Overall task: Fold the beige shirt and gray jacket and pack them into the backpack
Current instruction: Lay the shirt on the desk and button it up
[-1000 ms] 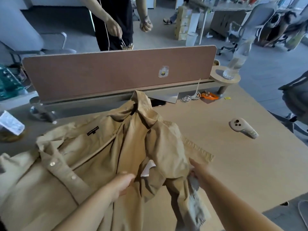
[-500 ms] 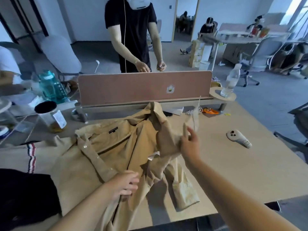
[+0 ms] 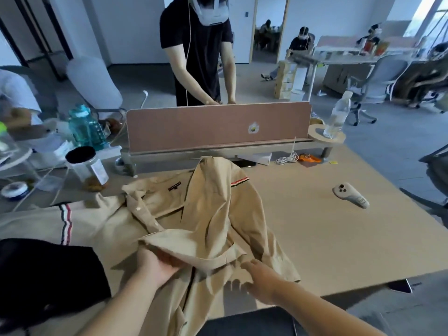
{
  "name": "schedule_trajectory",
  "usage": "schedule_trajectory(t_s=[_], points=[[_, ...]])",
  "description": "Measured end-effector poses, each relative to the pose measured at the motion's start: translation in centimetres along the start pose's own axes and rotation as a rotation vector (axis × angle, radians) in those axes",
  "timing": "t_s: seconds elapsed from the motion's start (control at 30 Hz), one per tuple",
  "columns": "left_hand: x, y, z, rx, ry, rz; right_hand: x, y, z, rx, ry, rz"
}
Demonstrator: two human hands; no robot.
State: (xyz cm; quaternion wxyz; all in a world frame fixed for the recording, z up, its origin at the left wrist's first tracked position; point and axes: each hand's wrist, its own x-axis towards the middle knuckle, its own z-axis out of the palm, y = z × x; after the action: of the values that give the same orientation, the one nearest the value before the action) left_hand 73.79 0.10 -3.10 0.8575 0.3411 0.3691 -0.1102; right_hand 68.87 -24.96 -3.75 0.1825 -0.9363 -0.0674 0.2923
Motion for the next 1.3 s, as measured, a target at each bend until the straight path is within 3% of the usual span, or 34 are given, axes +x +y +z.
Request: schedule_trajectory(t_s=[0.13,0.23,0.37,0.43,0.5,0.57,0.6,0.7,0.73,0.83,0.9,0.97,1.03,1.1,1.2,1.3], points=[[3.4,2.0,0.3,0.013,0.064,-0.066,4.6,1.3,-1.3,0.167,0.125,0.196],[5.3,3.7,-0.4,0.136,0.108,-0.064,8.0,1.0,-2.2,0.121,0.138,0.171],[7.2,7.9,-1.9,0.395,-0.191,-0.281,10.8,0.7,-2.0,-0.148,-0.074,0.080],[7.8,9.3,-2.1,0.682,-0.336,-0.386,11.2,0.9,-1.5,-0.171,-0.116,0.163],[8.1,9.5,-1.9,1.238,-0.393,-0.487,10.7,1.2,-1.3,-0.094,-0.008,0.277],[7.9,8.4,-0.7,1.753,-0.308,-0.399,9.6,1.3,-1.7,-0.098,0.098,0.346],[7.8,7.6,0.1,1.839,-0.249,-0.319,9.2,1.5,-1.8,-0.115,0.127,0.371],[8.3,4.9,2.7,1.498,-0.196,-0.135,8.0,1.4,-3.5,-0.022,0.240,0.310],[7.9,4.0,3.7,1.356,-0.183,-0.094,7.2,1.1,-4.8,0.179,0.326,0.245],[6.5,1.7,6.6,1.015,-0.127,-0.026,3.8,0.3,-9.8,1.139,0.694,0.061],[5.8,0.3,8.0,0.836,-0.116,-0.025,1.9,2.0,-11.6,1.522,0.752,0.052],[5.4,-1.4,8.6,0.842,-0.063,0.015,1.1,5.3,-9.7,1.517,0.664,0.236],[4.9,-3.3,8.4,1.007,-0.014,0.083,0.8,9.6,-5.4,1.370,0.524,0.498],[4.0,-5.2,7.6,1.106,-0.025,0.073,-0.9,11.6,-1.8,1.346,0.371,0.648],[3.0,-7.5,5.7,1.195,0.039,0.100,-4.1,11.5,0.4,1.243,0.204,0.685],[1.9,-8.6,3.4,1.366,0.197,0.260,-5.5,11.4,1.0,1.143,0.181,0.566]])
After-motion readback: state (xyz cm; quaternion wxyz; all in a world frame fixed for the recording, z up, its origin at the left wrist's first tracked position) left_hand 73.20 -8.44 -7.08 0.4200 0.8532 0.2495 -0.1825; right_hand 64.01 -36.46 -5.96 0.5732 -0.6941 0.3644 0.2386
